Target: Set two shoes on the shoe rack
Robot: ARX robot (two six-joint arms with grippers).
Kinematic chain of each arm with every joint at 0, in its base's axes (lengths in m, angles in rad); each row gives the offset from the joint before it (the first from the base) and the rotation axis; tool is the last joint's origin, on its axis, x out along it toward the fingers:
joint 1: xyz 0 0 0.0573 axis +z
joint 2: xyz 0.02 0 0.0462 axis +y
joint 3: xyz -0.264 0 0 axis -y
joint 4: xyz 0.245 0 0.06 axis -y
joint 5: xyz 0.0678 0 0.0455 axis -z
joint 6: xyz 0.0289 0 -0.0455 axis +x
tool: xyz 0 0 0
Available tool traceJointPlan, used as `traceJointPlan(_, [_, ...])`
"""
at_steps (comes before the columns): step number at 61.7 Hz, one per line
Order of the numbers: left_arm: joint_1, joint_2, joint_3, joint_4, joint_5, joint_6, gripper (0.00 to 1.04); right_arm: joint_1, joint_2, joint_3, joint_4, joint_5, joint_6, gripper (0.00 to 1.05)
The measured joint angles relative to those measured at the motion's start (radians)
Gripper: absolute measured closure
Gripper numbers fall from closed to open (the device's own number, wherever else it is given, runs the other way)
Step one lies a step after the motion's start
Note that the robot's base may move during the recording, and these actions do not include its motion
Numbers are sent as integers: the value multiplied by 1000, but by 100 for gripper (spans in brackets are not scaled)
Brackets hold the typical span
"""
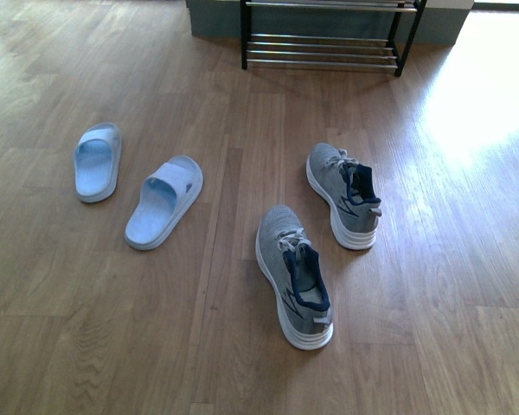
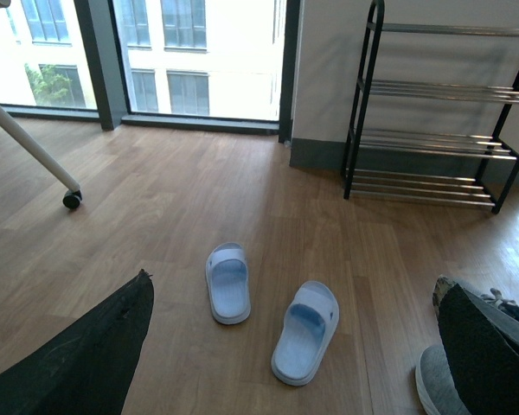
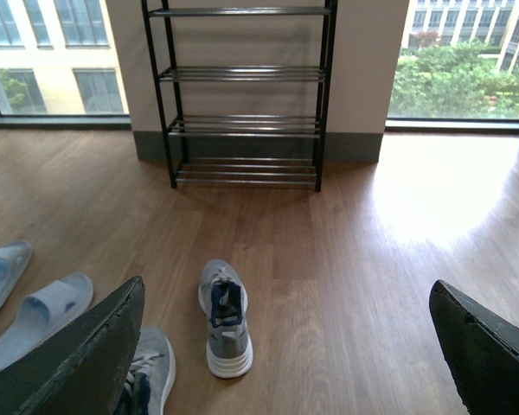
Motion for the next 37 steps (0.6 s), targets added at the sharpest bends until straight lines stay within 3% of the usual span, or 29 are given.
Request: traceJointPlan(37, [0,0,0,0,0,0,9,0,0,0,0,0,0,9])
